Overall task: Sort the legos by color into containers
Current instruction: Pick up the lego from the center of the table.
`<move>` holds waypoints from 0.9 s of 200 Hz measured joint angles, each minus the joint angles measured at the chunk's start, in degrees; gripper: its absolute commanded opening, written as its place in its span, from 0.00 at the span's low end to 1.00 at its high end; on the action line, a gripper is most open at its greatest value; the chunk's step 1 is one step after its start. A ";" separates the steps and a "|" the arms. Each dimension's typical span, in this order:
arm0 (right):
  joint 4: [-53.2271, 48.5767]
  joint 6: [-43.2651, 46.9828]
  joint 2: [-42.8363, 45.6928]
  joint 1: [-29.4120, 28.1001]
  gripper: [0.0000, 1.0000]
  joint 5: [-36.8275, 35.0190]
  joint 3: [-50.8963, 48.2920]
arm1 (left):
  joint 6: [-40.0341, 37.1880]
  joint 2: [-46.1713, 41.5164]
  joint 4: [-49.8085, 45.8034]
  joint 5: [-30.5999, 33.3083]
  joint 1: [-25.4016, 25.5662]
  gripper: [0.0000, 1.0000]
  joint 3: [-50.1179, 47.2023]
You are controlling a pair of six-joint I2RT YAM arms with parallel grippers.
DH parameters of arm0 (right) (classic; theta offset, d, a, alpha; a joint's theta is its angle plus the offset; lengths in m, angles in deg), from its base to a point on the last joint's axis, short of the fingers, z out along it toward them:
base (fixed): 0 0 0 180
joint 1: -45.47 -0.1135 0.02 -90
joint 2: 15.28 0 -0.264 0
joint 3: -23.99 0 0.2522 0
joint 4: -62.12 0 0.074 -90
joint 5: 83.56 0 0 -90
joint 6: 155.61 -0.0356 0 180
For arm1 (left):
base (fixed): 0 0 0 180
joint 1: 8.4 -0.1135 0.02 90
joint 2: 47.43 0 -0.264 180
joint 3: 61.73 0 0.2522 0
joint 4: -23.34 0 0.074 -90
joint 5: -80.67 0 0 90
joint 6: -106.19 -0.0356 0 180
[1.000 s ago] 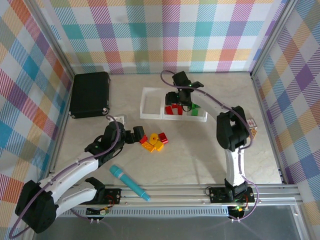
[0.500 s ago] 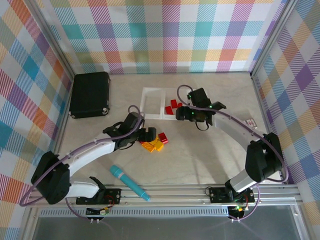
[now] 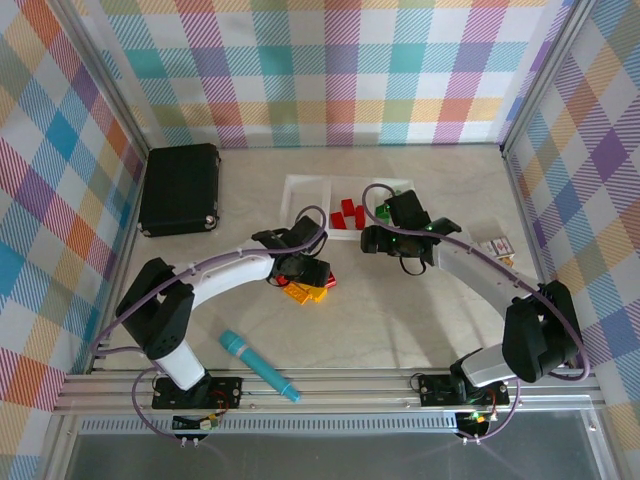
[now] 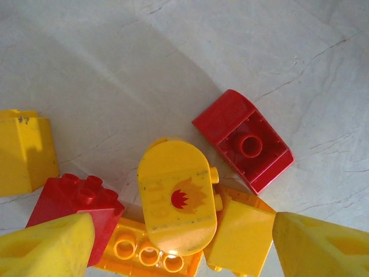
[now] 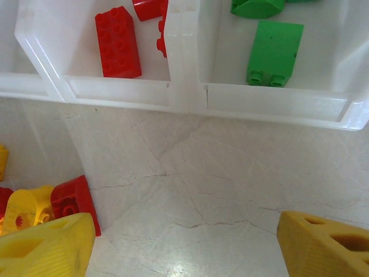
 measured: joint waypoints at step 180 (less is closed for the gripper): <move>0.28 -0.26 0.31 0.37 0.83 -0.66 -2.40 | -2.67 11.78 -7.58 -0.90 -2.14 0.63 9.68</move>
